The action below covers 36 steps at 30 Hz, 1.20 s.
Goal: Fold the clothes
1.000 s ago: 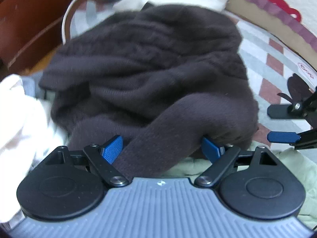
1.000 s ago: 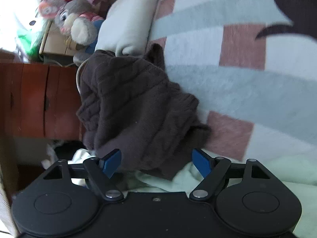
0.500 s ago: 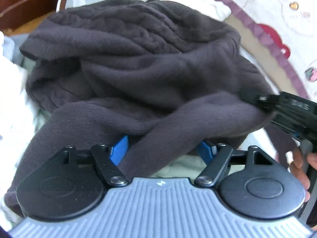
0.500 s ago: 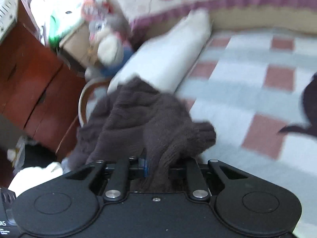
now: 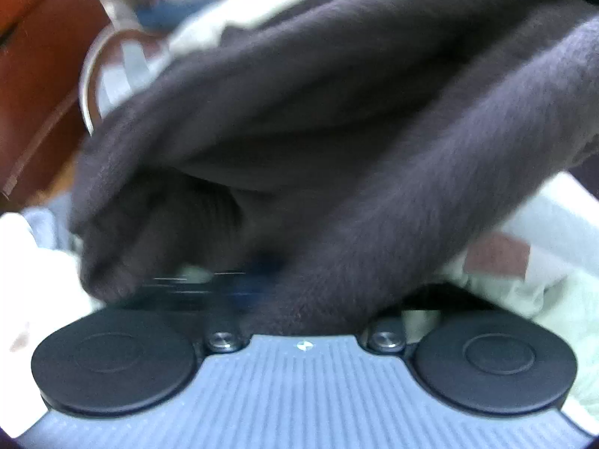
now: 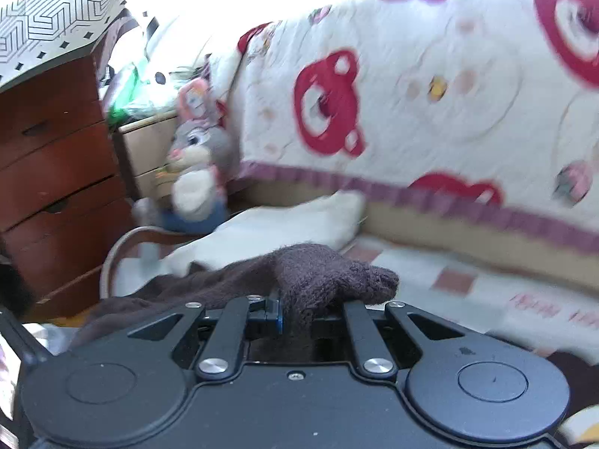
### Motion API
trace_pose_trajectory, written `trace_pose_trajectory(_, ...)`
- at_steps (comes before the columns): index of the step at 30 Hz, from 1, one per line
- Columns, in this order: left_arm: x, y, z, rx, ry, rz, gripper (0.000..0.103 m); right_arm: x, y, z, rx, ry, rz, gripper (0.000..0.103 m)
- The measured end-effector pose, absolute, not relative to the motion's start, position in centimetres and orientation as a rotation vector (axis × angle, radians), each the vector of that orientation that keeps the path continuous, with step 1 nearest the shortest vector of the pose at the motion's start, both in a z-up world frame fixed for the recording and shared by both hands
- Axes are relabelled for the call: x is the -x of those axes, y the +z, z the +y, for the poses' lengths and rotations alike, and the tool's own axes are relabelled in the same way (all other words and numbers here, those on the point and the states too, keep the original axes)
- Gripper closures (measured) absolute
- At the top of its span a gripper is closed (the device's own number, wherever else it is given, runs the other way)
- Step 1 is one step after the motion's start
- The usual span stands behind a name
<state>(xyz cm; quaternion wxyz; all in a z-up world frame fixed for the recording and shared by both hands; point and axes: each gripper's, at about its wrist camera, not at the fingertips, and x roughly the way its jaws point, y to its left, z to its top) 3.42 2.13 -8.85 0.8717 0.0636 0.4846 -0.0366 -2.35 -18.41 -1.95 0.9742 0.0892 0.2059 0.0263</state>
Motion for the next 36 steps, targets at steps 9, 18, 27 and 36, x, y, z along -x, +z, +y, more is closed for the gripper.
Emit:
trace_pose_trajectory(9, -1.1, 2.6, -2.3, -0.076, -0.195, 0.671, 0.096, 6.2, 6.8, -23.6, -0.118, -0.078, 0.22, 0.094)
trace_pose_trajectory(18, 3.4, 11.1, -12.0, 0.017, -0.64, 0.535, 0.096, 16.8, 9.6, -33.9, -0.088, -0.297, 0.162, 0.093)
trace_pose_trajectory(27, 9.3, -3.5, -23.2, -0.179, -0.943, 1.015, 0.082, 29.7, -5.4, -45.3, -0.072, -0.53, 0.624, 0.091)
trace_pose_trajectory(36, 7.9, -5.9, -21.0, -0.209, -0.865, 1.14, 0.067, 33.4, -12.1, -46.0, -0.118, -0.566, 0.72, 0.088)
